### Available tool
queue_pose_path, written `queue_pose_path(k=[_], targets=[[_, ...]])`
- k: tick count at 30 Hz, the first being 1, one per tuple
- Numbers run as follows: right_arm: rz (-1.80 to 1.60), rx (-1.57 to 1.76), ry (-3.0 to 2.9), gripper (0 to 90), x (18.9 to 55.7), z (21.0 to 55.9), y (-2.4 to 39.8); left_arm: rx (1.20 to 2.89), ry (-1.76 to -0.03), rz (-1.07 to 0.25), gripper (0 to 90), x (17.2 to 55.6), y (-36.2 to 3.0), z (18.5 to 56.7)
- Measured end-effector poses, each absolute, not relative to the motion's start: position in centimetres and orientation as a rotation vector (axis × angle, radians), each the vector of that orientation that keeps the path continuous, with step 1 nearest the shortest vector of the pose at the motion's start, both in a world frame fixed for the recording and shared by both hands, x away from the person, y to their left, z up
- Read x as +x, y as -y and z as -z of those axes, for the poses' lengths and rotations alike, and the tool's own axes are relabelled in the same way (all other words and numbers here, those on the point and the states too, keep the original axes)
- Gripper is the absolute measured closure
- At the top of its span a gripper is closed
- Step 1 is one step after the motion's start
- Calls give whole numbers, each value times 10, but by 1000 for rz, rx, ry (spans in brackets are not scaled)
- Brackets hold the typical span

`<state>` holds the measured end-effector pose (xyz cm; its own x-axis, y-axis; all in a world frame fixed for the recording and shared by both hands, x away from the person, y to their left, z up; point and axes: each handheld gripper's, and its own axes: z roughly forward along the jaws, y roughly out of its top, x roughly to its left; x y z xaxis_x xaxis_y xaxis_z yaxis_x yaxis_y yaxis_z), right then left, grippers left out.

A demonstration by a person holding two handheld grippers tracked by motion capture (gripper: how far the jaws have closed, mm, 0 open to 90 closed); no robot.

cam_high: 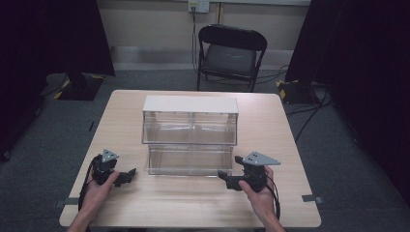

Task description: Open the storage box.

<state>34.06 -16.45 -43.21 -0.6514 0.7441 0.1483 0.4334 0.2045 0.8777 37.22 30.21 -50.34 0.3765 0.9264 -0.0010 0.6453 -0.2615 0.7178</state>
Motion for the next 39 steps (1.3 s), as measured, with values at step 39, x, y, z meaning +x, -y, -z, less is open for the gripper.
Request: queue_pose_path(k=[39], targets=[[-1460,1083,-2164,138,352,418,161,2004,-1351,-570,8,372,-302,503]])
